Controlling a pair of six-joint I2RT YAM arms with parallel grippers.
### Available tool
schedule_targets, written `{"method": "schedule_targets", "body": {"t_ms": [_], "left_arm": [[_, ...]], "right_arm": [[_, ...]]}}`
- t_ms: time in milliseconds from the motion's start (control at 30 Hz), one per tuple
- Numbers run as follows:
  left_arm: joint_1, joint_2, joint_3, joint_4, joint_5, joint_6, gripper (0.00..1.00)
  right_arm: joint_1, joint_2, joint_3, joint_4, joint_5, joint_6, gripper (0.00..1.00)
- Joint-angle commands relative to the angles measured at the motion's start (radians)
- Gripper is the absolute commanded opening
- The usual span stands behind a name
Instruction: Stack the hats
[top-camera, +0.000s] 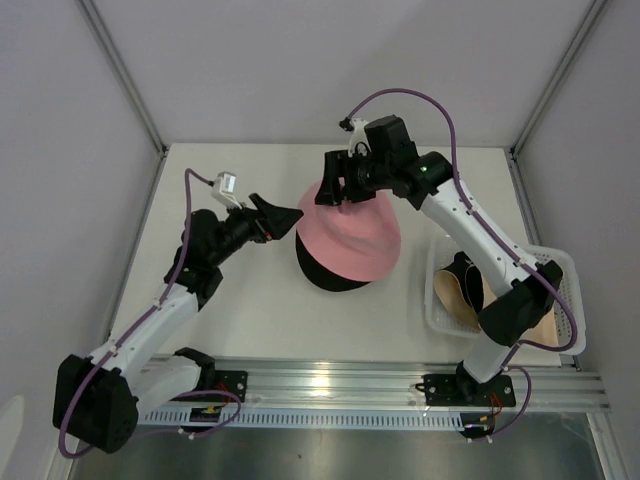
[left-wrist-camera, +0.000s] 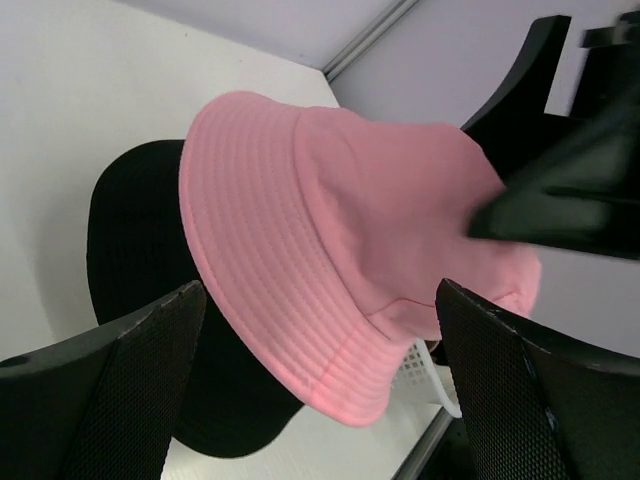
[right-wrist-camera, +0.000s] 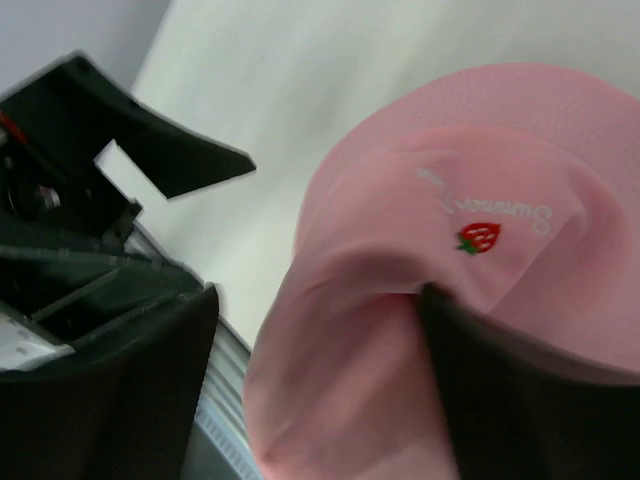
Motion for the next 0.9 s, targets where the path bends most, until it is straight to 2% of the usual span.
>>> {"method": "schedule_targets", "body": {"t_ms": [0,33,67,200,300,467,567,667,700,800,867], "left_arm": [[0.006,0.056,-0.009,0.148,0.02,-0.057,0.99],[0.006,0.084,-0.021,0.163,0.016,-0.084,0.99],[0.009,0.096,-0.029,0.185,0.015,-0.101,1.0],[0.014,0.161,-0.06,0.28,0.011,-0.221,0.99],[0.014,0.208,-0.093,0.405,0.037,-0.293,0.96],[0.014,0.28,-0.093,0.525,0.104,-0.364,0.92],[0.012,0.32,-0.086,0.55,0.123,-0.379,0.84],[0.012,0.346,-0.09,0.591,0.123,-0.407,0.61],[0.012,0.349,-0.092,0.608,0.117,-0.411,0.43],[0.014,0.333,-0.122,0.59,0.082,-0.414,0.01],[0.012,0.294,-0.144,0.562,0.042,-0.395,0.01]], "right_arm": [[0.005,0.003,0.098,-0.083,0.102,-0.051,0.92],[0.007,-0.003,0.108,-0.105,0.124,-0.057,0.98],[0.005,-0.014,0.115,-0.108,0.163,-0.063,0.99],[-0.005,-0.1,0.125,-0.096,0.274,-0.072,0.99],[-0.092,-0.175,0.078,-0.071,0.268,-0.022,1.0],[-0.306,-0.339,-0.237,0.104,0.142,0.092,0.99],[-0.338,-0.393,-0.354,0.142,0.167,0.115,0.99],[-0.364,-0.428,-0.446,0.19,0.187,0.159,0.99],[-0.382,-0.454,-0.527,0.214,0.188,0.176,0.99],[-0.428,-0.511,-0.696,0.335,0.184,0.277,1.0],[-0.438,-0.528,-0.758,0.42,0.171,0.316,0.99]]}}
